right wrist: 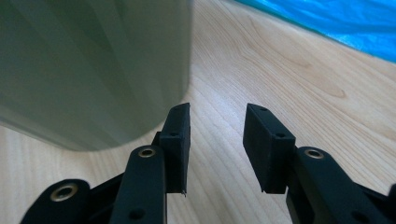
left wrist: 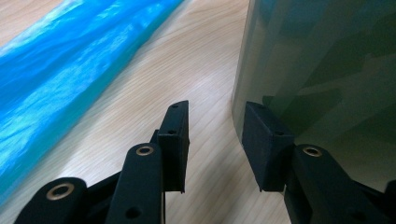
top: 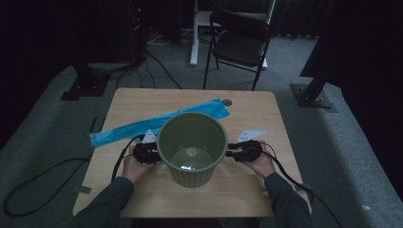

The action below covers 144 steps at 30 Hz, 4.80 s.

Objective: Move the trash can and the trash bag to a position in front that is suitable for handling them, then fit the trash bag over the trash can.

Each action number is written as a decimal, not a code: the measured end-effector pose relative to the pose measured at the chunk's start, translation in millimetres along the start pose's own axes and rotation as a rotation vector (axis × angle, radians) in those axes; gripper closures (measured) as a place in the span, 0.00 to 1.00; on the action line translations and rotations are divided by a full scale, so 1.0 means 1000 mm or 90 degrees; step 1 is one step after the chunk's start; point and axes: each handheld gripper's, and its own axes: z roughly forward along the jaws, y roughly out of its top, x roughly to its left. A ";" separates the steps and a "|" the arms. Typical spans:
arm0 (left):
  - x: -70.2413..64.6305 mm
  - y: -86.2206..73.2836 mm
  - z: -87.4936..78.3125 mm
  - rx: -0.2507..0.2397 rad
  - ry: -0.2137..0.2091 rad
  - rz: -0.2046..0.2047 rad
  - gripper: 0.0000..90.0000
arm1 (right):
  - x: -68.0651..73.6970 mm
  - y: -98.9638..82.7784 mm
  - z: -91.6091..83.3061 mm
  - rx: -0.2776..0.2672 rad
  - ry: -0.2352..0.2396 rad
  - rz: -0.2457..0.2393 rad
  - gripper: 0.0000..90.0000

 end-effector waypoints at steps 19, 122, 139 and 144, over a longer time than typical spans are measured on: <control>-0.030 0.009 -0.007 0.015 -0.112 0.057 0.65 | 0.014 -0.039 -0.046 0.054 0.019 -0.005 0.64; 0.070 0.011 0.019 0.176 0.038 0.041 0.99 | -0.021 -0.049 -0.002 0.092 -0.049 0.019 0.50; 0.074 0.029 0.048 0.182 0.025 0.046 0.48 | -0.021 -0.050 -0.002 0.091 -0.048 0.018 0.50; 0.086 0.029 0.052 0.184 0.021 0.021 0.49 | -0.021 -0.050 -0.002 0.090 -0.047 0.018 0.50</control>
